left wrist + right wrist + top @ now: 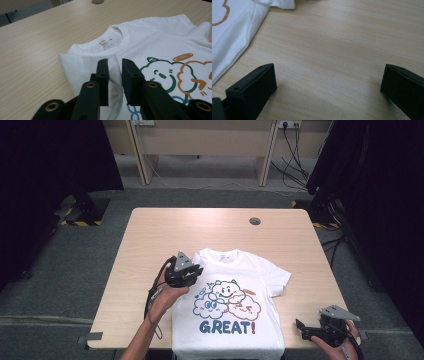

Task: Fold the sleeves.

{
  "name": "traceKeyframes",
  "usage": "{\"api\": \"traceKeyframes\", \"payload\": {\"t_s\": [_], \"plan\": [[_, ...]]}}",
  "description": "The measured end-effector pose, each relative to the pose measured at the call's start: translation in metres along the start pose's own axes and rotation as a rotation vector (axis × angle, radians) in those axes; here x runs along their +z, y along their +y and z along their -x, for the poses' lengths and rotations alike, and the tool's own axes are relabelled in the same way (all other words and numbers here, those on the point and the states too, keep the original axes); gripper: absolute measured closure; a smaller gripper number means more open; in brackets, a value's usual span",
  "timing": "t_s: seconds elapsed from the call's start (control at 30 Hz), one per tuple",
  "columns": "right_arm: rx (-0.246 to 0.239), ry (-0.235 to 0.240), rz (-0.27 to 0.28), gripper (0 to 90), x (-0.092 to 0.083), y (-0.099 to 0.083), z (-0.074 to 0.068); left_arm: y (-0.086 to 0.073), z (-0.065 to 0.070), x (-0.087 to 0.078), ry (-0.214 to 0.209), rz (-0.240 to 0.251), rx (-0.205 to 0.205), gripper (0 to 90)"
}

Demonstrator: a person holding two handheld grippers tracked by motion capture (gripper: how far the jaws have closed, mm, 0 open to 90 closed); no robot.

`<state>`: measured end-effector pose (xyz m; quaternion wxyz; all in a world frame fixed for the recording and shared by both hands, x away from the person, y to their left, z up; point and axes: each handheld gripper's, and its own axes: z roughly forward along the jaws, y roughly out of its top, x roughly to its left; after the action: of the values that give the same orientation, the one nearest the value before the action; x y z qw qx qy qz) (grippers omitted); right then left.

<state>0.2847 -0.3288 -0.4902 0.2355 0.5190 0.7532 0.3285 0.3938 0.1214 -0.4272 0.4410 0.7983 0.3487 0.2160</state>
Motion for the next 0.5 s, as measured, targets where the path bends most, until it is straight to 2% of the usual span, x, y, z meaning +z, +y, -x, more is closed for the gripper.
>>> {"api": "traceKeyframes", "payload": {"t_s": [0.2, 0.33, 0.4, 0.5], "plan": [[0.000, 0.000, -0.001, 0.2, 0.000, 0.000, 0.000, -0.004, -0.003, -0.001, -0.014, -0.014, -0.013, 61.6], [0.000, 0.000, -0.001, 0.2, 0.000, 0.000, 0.000, -0.014, -0.004, -0.003, -0.002, -0.049, -0.006, 52.1], [-0.002, 0.000, -0.001, 0.2, 0.000, 0.000, 0.000, -0.021, -0.004, -0.004, 0.013, -0.069, 0.008, 50.3], [0.000, 0.000, -0.001, 0.2, 0.000, 0.000, 0.000, -0.030, -0.006, -0.005, 0.025, -0.088, 0.006, 47.0]]}}
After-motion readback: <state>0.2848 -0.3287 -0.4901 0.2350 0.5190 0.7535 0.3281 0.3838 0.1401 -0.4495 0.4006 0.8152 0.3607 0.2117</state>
